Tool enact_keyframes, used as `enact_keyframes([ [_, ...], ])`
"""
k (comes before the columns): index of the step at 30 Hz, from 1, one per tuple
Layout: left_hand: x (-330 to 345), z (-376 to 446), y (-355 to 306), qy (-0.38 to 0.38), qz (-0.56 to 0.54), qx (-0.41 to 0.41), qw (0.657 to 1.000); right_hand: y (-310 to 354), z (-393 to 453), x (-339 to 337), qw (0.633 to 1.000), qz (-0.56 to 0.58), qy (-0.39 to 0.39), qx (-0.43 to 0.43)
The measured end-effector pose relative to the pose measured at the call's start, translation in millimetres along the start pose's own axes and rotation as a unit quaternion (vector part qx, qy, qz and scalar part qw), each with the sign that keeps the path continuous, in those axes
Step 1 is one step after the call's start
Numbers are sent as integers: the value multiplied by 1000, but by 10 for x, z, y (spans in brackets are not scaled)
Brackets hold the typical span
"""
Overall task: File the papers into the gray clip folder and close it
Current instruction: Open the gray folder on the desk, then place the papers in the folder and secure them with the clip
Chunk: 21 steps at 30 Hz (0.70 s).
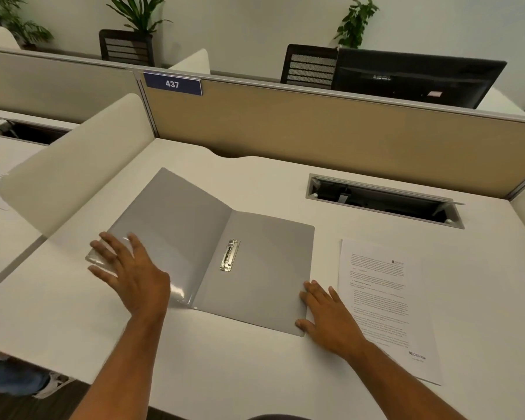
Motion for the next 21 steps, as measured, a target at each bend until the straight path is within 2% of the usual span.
enact_keyframes([
  [2, 158, -15, -106, 48, -54, 37, 997, -8, 5, 5, 1000, 8, 2, 2],
  [3, 266, -35, -166, 90, -123, 32, 988, -11, 4, 11, 1000, 14, 3, 4],
  [5, 508, -63, -292, 184, -247, 4, 952, -18, 1, 21, 1000, 28, 4, 9],
  [10, 970, -149, -526, 372, -290, -52, 880, -35, 2, 20, 999, 47, 8, 18],
  [12, 1092, -140, -532, 402, -282, -75, 868, -42, 10, 25, 999, 50, 9, 21],
  [16, 1260, -45, -519, 430, -244, -79, 866, -65, 18, 58, 998, 51, 13, 26],
  [21, 1379, -11, -537, 443, -191, -40, 875, -72, 25, 69, 998, 53, 5, 25],
])
Point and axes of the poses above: each hand's wrist, its own z-axis towards the middle knuckle, its own x-axis out of the palm, y = z × x, the point moved 6 cm from there along z, towards the middle knuckle, and after that the axes turned 9 degrees about -z, right-handed, at the moved point
